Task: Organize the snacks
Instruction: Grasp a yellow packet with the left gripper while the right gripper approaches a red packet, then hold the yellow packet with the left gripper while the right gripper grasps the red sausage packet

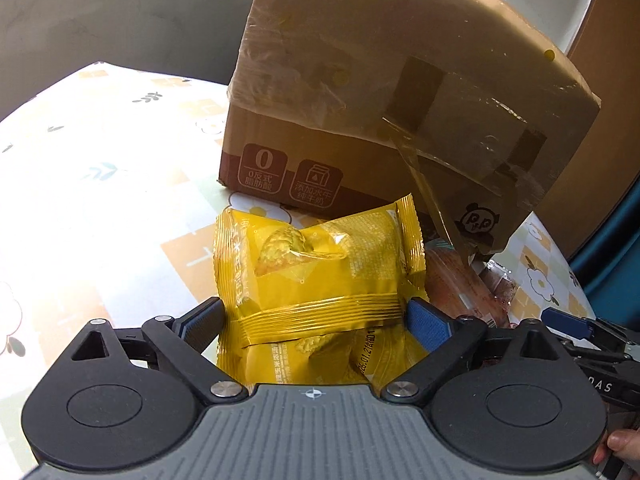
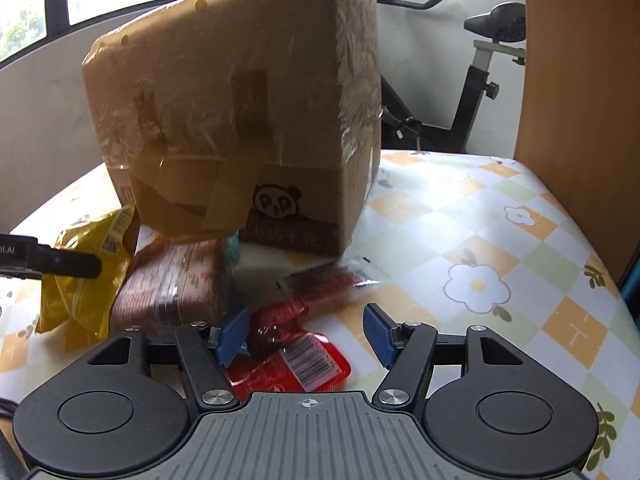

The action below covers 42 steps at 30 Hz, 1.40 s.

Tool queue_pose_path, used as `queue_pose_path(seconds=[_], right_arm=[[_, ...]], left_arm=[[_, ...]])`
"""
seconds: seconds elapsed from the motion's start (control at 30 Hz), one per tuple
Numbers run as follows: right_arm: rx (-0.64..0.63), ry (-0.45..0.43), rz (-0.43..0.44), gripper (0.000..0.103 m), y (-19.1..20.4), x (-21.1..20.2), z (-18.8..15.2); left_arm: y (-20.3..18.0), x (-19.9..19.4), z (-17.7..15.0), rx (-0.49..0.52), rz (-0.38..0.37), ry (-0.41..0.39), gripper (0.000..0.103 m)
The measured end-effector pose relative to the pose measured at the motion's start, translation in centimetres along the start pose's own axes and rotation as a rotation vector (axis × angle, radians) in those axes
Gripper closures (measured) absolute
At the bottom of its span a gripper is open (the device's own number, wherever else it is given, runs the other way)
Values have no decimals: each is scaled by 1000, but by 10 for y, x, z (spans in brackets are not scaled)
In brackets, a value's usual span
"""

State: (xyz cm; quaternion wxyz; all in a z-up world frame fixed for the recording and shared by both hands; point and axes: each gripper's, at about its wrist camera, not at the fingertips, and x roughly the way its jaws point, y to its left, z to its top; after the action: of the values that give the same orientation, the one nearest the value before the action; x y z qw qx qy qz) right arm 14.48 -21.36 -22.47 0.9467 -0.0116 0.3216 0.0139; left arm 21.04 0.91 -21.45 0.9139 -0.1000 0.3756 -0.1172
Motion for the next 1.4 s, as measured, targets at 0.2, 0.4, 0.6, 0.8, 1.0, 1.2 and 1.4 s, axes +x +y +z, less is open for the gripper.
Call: queue_pose_path(seconds=[0.2,0.4,0.6,0.8,1.0,1.2,1.4], right_arm=[[-74,22,8,37,16,-3,-12],[-213,69,18,32,29,7,-14],[-238,73,52,26,28,22,-5],[-206,76,118,23,19,36,1],[-189,42,115,23,19,30,-6],[-206,16,127,44,25,21,-9],[-205,-15,89,61,25,16,-11]], left_arm=[[3,-15,-1,3,35,-49,28],[9,-32,-9,45,71,-74,29],[16,-46,-17,47,70,-103,29],[20,-51,-19,21,72,-120,29],[14,-52,-25,22,81,-131,29],[6,-53,-32,48,98,-131,29],[6,-55,-34,45,98,-134,29]])
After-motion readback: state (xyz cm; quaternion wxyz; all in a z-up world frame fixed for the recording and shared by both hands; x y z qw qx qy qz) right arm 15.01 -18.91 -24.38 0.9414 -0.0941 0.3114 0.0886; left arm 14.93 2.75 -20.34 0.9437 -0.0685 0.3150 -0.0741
